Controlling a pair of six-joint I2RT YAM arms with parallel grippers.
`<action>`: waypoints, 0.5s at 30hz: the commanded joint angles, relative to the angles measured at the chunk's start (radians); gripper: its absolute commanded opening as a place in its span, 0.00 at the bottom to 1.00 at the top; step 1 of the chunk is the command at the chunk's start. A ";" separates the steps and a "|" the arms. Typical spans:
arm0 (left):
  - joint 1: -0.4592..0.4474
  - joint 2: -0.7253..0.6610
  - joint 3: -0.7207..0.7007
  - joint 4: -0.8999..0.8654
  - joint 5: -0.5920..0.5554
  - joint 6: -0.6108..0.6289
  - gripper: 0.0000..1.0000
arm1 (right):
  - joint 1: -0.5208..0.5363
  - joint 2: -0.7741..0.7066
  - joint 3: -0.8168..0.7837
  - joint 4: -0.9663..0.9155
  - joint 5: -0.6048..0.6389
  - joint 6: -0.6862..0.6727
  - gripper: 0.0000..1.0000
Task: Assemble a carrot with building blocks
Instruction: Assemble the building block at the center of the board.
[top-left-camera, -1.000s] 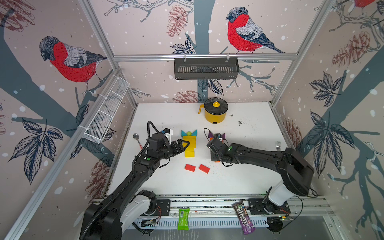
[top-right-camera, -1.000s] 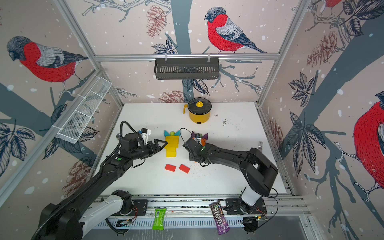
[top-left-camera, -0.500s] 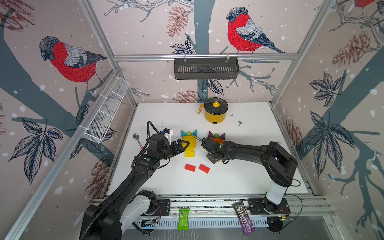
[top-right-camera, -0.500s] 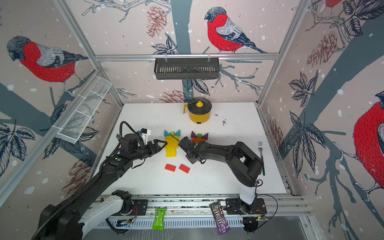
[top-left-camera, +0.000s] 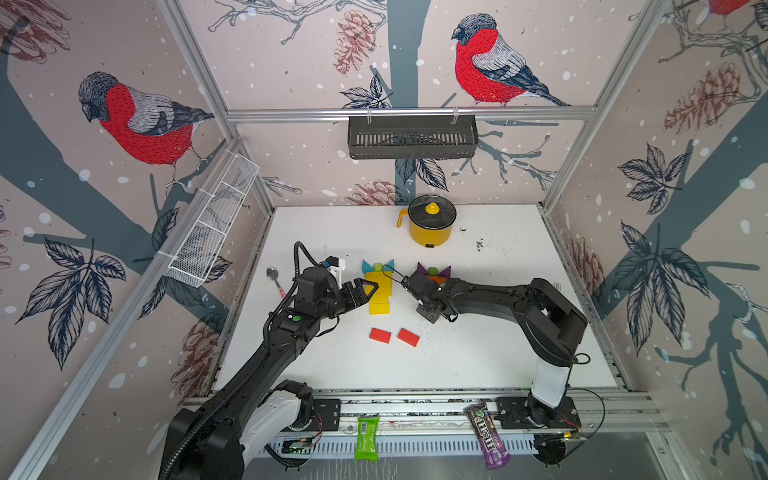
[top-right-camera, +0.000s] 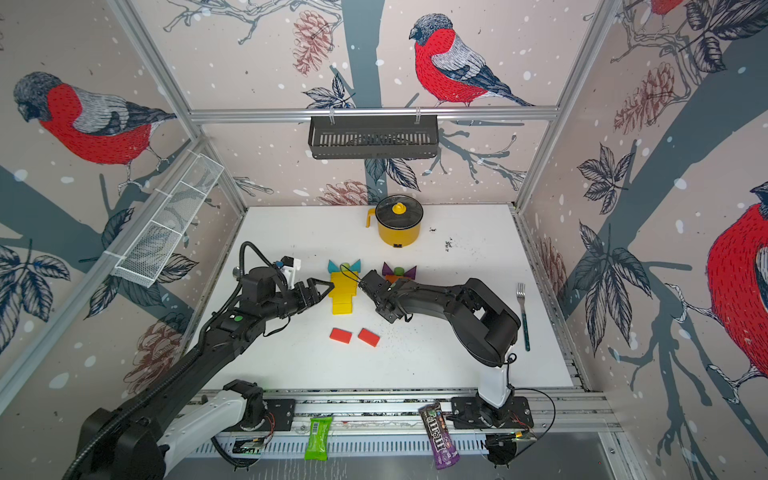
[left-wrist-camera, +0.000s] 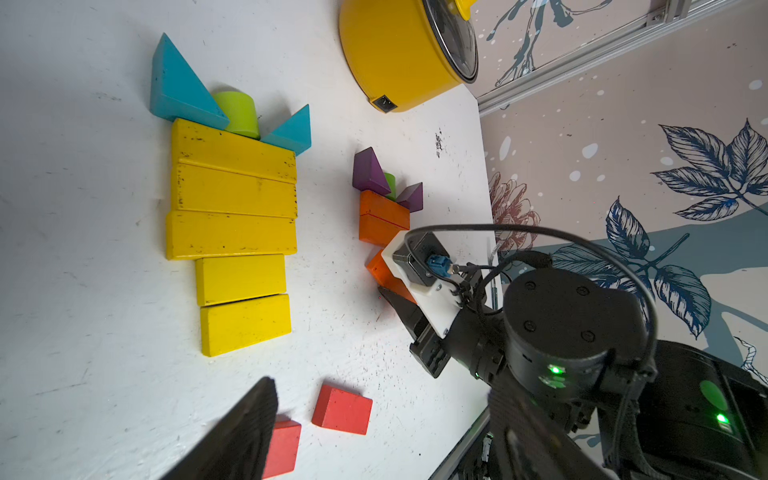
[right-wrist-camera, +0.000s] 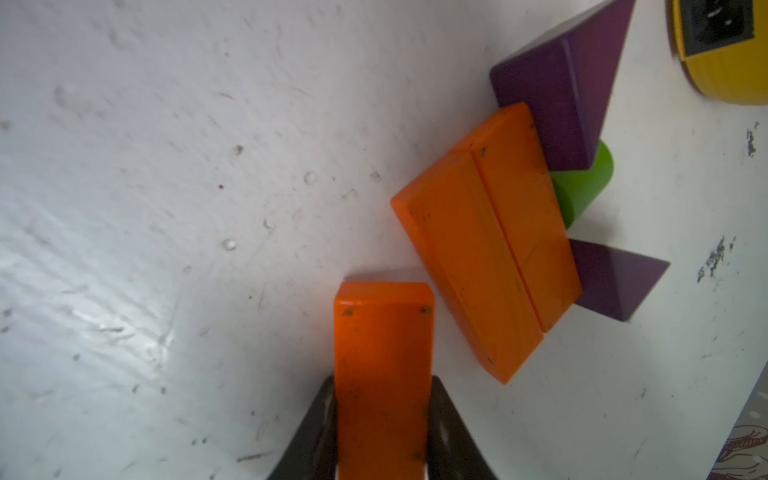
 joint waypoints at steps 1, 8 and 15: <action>0.001 -0.003 0.010 0.009 0.003 0.008 0.81 | 0.003 -0.004 0.002 -0.016 -0.001 -0.037 0.40; 0.002 -0.010 0.009 0.002 0.002 0.011 0.81 | 0.010 -0.044 0.005 -0.015 0.054 -0.022 0.54; 0.002 -0.008 0.010 0.005 0.007 0.009 0.81 | -0.002 -0.161 -0.003 -0.084 0.093 0.239 0.66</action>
